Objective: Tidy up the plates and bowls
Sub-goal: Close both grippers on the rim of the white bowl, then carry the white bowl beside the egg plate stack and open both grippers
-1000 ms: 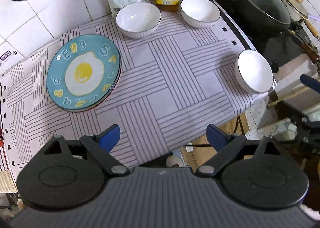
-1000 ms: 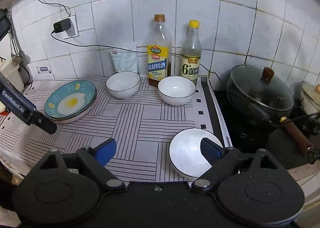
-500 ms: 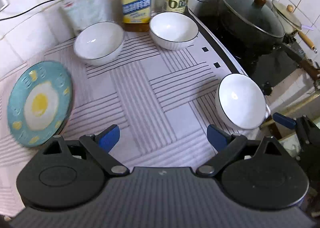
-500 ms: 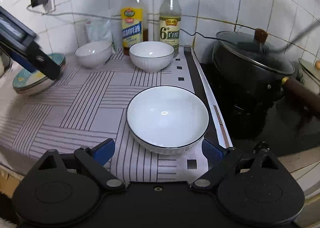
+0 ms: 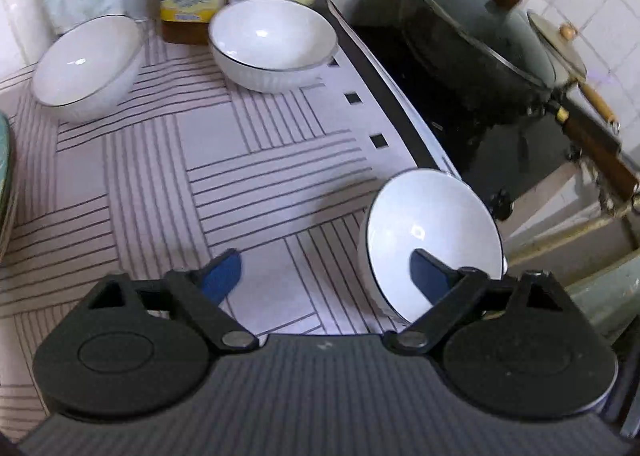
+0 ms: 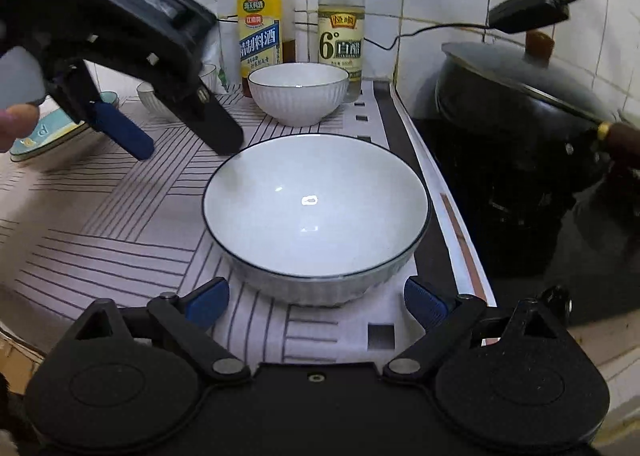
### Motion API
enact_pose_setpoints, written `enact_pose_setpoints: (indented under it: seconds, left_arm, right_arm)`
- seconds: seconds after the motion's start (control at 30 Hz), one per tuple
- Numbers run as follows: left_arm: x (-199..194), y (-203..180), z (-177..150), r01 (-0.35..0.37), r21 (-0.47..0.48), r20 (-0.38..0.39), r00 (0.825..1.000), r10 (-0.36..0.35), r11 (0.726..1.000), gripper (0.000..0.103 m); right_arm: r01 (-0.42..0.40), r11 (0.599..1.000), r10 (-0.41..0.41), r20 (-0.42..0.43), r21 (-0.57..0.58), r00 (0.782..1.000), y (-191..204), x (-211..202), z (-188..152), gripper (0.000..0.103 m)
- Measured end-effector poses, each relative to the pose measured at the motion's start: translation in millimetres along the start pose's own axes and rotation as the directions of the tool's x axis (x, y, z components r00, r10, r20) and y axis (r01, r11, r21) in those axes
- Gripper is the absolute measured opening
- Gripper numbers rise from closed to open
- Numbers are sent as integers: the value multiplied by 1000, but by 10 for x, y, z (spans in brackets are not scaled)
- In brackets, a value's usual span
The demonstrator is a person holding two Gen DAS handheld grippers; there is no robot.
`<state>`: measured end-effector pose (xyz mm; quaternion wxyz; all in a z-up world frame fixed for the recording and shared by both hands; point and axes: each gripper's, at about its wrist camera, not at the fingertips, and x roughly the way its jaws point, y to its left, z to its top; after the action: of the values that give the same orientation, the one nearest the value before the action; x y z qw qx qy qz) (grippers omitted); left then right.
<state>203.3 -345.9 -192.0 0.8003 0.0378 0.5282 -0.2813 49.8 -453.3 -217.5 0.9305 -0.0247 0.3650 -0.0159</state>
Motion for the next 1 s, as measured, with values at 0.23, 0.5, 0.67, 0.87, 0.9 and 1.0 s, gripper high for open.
enact_pose_setpoints:
  seconds: [0.23, 0.5, 0.67, 0.87, 0.9, 1.0]
  left_arm:
    - [241, -258, 59, 1, -1, -52, 999, -1, 1000, 46]
    - [350, -237, 40, -37, 13, -81, 996, 37, 999, 15]
    - [317, -249, 21, -32, 99, -127, 991, 45, 995, 10]
    - [126, -98, -106, -47, 105, -112, 992, 58, 993, 10]
    - [85, -58, -129, -52, 100, -110, 992, 63, 994, 10]
    - [1, 43, -175, -100, 72, -123, 986, 109, 992, 10]
  right_arm:
    - [22, 1000, -22, 55, -1, 998, 33, 90, 9, 96]
    - [44, 999, -45, 75, 12, 996, 65, 151, -25, 95]
    - [28, 999, -27, 68, -18, 997, 153, 146, -22, 95]
    - [-5, 1000, 7, 69, -20, 998, 318, 90, -7, 95]
    - [-12, 999, 14, 68, -30, 998, 363, 73, 9, 95]
    - [-45, 996, 49, 57, -72, 997, 519, 40, 61, 95]
